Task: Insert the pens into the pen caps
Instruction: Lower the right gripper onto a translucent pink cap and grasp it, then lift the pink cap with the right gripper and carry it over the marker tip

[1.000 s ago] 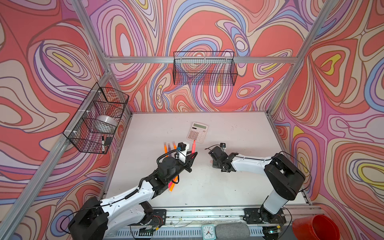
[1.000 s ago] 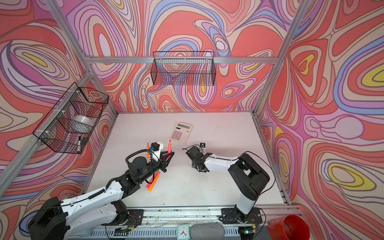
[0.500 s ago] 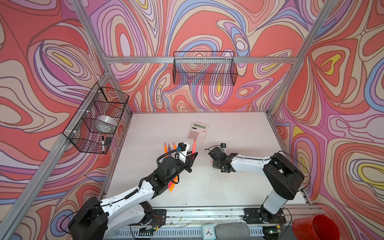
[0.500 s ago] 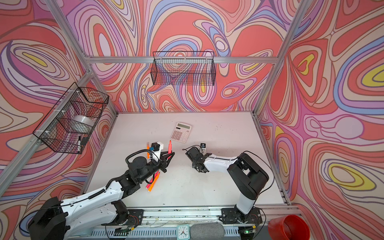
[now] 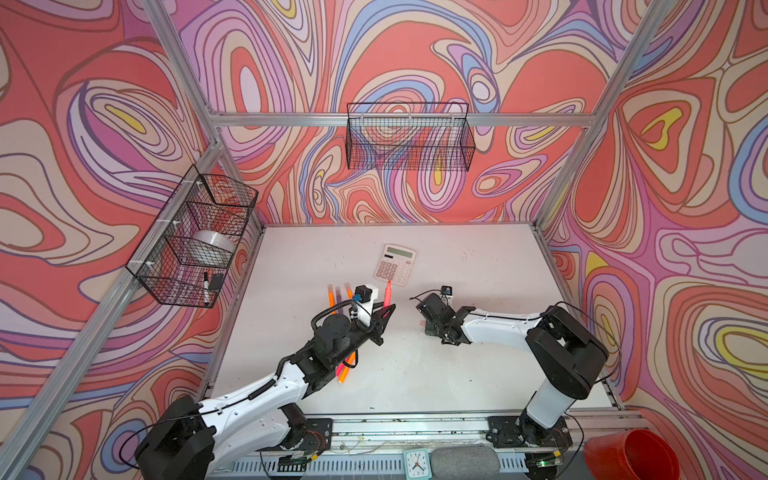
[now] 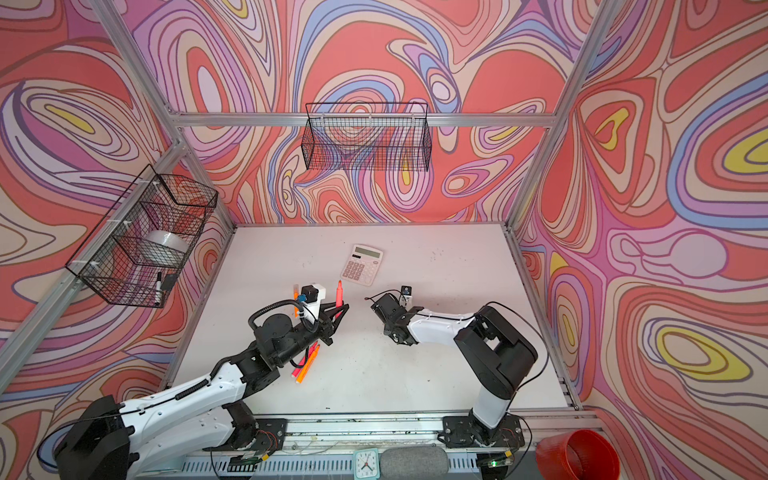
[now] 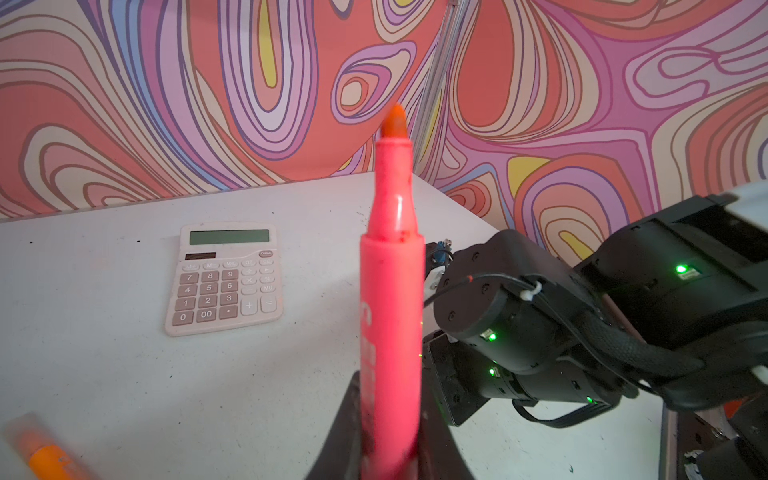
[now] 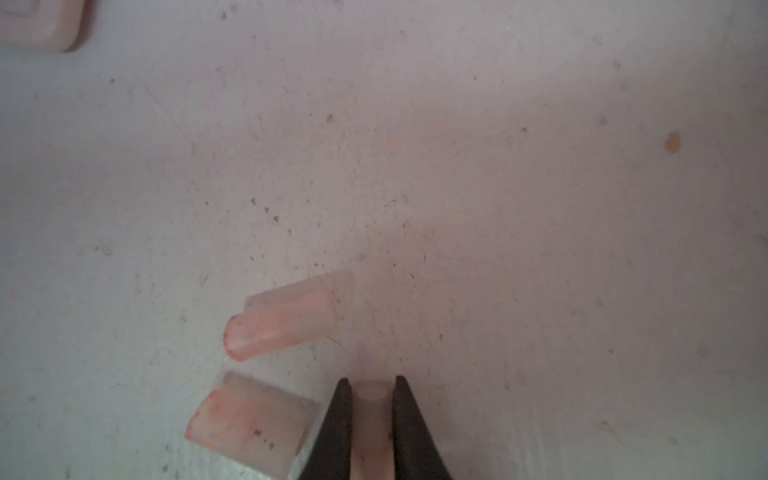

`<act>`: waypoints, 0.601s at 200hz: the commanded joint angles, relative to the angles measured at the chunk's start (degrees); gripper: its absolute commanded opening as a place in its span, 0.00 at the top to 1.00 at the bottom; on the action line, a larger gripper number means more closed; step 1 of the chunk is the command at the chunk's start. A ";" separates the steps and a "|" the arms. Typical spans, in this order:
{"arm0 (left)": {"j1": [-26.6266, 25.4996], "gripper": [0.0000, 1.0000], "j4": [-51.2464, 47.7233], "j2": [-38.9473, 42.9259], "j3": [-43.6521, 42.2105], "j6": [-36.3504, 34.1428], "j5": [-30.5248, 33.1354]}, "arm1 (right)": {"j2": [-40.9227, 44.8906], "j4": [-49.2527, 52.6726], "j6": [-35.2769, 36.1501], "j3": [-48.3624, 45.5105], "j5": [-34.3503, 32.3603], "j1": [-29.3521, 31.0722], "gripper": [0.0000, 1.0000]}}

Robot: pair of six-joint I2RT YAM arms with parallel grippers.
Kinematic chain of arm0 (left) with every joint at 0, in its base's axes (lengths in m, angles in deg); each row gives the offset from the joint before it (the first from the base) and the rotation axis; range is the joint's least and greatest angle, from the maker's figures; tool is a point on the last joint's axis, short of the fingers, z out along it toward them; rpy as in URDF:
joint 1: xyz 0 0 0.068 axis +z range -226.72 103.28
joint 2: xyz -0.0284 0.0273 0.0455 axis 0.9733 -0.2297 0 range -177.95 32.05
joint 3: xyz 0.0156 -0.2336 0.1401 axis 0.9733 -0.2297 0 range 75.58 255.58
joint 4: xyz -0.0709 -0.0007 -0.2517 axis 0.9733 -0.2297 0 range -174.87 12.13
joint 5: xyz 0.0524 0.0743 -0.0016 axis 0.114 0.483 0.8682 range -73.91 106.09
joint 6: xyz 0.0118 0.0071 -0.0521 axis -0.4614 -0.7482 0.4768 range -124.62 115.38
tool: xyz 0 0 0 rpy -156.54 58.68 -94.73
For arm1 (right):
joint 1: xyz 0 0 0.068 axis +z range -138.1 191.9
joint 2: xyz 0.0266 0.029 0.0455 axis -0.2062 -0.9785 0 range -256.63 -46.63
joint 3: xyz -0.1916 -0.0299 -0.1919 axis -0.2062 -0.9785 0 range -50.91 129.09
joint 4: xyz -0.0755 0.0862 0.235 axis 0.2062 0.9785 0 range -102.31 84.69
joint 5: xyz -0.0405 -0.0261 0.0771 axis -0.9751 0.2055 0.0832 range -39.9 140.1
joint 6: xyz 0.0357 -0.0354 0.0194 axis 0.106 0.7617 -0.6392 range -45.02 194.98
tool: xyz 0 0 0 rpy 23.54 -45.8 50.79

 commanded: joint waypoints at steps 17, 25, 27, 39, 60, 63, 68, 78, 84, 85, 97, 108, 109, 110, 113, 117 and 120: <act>-0.03 1.00 5.44 1.38 -1.61 -0.11 -2.11 | 11.08 -0.07 1.05 -1.56 -2.68 0.30 0.96; -0.03 1.00 5.29 1.38 -1.38 -0.46 -3.94 | 14.78 -1.19 2.11 -2.33 -2.67 0.29 0.97; 0.02 1.00 5.25 1.38 -1.32 -0.57 -4.46 | 15.81 -1.57 2.41 -2.56 -2.59 0.26 0.98; -0.02 1.00 4.65 1.29 -0.64 -1.02 -7.13 | 21.70 -4.09 4.03 -3.96 -2.09 0.29 0.99; -0.03 1.00 3.91 1.23 -0.08 -1.34 -9.43 | 31.07 -10.62 7.61 -6.61 2.25 0.28 0.99; -0.03 1.00 4.07 1.21 -0.11 -1.29 -9.53 | 32.14 -11.39 8.10 -6.79 2.76 0.30 0.99; -0.03 1.00 4.45 1.05 -0.20 -1.17 -9.77 | 33.80 -12.64 8.72 -7.17 3.76 0.37 0.99; -0.04 1.00 5.04 0.79 -0.21 -0.82 -10.38 | 36.59 -15.14 10.05 -7.63 5.48 0.46 0.99; -0.08 1.00 4.98 0.78 -0.11 -0.88 -11.12 | 38.22 -16.69 10.65 -7.91 6.28 0.48 1.00; -0.10 1.00 4.98 0.77 -0.05 -0.89 -11.26 | 38.48 -17.00 10.77 -8.01 6.47 0.44 1.00; -0.11 1.00 4.81 0.72 0.17 -0.90 -12.56 | 40.77 -20.73 11.81 -8.72 8.32 0.63 1.00; -0.07 1.00 4.87 0.61 0.35 -0.81 -13.25 | 42.16 -24.81 12.32 -9.39 10.44 0.90 1.00; -0.09 1.00 4.88 0.60 0.36 -0.81 -13.29 | 42.25 -25.19 12.31 -9.50 10.62 0.95 1.00; -0.10 1.00 4.93 0.59 0.37 -0.77 -13.31 | 42.34 -25.60 12.34 -9.51 10.79 0.94 1.00; -0.11 1.00 5.02 0.51 0.37 -0.73 -13.44 | 42.54 -26.84 12.44 -9.72 11.38 1.04 1.00; -0.11 1.00 5.14 0.50 0.37 -0.72 -13.62 | 42.68 -28.69 12.60 -10.11 12.05 1.31 1.00; -0.11 1.00 5.15 0.47 0.39 -0.72 -13.74 | 42.74 -30.05 12.68 -10.23 12.63 1.57 1.00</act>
